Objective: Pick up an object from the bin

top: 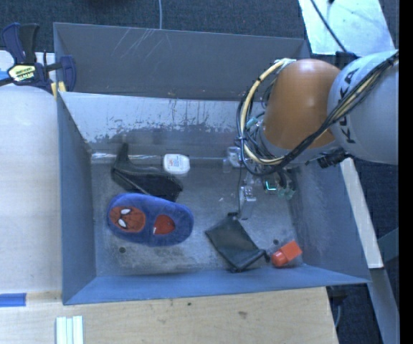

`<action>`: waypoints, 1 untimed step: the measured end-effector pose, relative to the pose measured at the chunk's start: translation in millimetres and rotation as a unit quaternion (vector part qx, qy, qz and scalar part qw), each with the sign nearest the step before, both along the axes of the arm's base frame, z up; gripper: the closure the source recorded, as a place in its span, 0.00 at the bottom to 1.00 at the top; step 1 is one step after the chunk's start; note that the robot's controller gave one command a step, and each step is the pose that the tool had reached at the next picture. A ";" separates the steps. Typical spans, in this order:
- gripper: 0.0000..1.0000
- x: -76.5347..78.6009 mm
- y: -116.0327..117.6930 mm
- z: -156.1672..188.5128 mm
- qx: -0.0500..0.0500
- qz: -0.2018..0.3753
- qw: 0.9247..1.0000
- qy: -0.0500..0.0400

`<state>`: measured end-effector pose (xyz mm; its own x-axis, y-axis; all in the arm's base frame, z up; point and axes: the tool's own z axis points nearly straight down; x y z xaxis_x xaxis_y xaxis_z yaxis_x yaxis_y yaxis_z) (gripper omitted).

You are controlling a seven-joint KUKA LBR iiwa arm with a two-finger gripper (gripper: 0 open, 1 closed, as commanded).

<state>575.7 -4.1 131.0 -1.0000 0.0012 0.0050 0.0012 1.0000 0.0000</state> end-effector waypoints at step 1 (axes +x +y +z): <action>0.00 -52.2 -4.6 -64.9 0.000 0.018 1.000 0.001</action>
Offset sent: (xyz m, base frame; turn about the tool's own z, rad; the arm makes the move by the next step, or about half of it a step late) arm -0.0492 -0.0044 -0.0610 -0.0381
